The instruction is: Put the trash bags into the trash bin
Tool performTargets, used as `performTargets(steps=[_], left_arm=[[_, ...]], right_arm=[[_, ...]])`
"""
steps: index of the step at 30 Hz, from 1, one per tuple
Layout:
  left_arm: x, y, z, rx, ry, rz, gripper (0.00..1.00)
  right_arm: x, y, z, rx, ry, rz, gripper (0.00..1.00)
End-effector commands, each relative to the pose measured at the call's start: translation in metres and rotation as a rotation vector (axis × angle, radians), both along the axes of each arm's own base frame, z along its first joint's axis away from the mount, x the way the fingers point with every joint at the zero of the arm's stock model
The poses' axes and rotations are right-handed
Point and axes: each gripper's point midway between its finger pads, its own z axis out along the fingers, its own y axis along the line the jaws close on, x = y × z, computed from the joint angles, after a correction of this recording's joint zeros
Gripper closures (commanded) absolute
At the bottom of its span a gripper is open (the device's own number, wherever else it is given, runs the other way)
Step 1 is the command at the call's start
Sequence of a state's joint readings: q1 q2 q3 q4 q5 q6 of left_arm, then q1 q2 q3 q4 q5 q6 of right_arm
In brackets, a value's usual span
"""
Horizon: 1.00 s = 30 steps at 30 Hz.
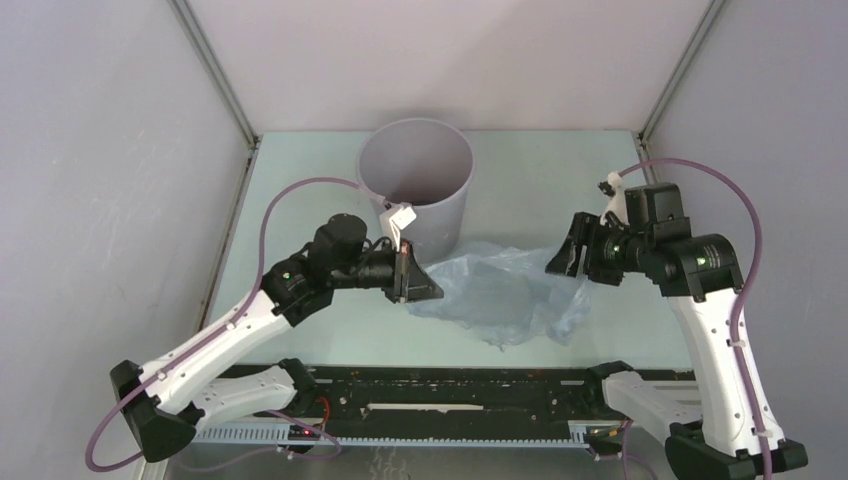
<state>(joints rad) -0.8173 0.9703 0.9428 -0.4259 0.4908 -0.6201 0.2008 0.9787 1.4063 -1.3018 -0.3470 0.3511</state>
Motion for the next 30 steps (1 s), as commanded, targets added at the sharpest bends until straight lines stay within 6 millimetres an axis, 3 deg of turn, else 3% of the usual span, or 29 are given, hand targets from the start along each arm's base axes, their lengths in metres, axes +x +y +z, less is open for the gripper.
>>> performTargets(steps=[1, 4, 9, 14, 19, 26, 30], left_arm=[[0.011, -0.016, 0.073, -0.194, -0.038, 0.045, 1.0], [0.018, -0.024, 0.096, -0.272, -0.03, 0.067, 1.0], [0.026, -0.039, 0.116, -0.368, 0.02, 0.073, 1.0], [0.03, -0.052, 0.125, -0.412, 0.068, 0.046, 1.0], [0.031, -0.056, 0.147, -0.499, 0.076, 0.038, 1.0], [0.037, -0.058, 0.169, -0.627, 0.115, 0.064, 1.0], [0.039, -0.059, 0.175, -0.657, 0.133, 0.069, 1.0]], right_arm=[[-0.025, -0.039, -0.016, -0.206, 0.033, -0.121, 0.23], [-0.04, -0.045, -0.017, -0.21, 0.045, -0.165, 0.15], [-0.063, -0.047, -0.015, -0.154, 0.05, -0.229, 0.01], [-0.076, -0.044, -0.031, -0.088, 0.073, -0.283, 0.0], [-0.077, -0.044, -0.043, -0.032, 0.018, -0.316, 0.0], [-0.093, -0.037, -0.047, 0.026, 0.009, -0.264, 0.0], [-0.105, -0.02, -0.045, 0.133, -0.042, -0.169, 0.0]])
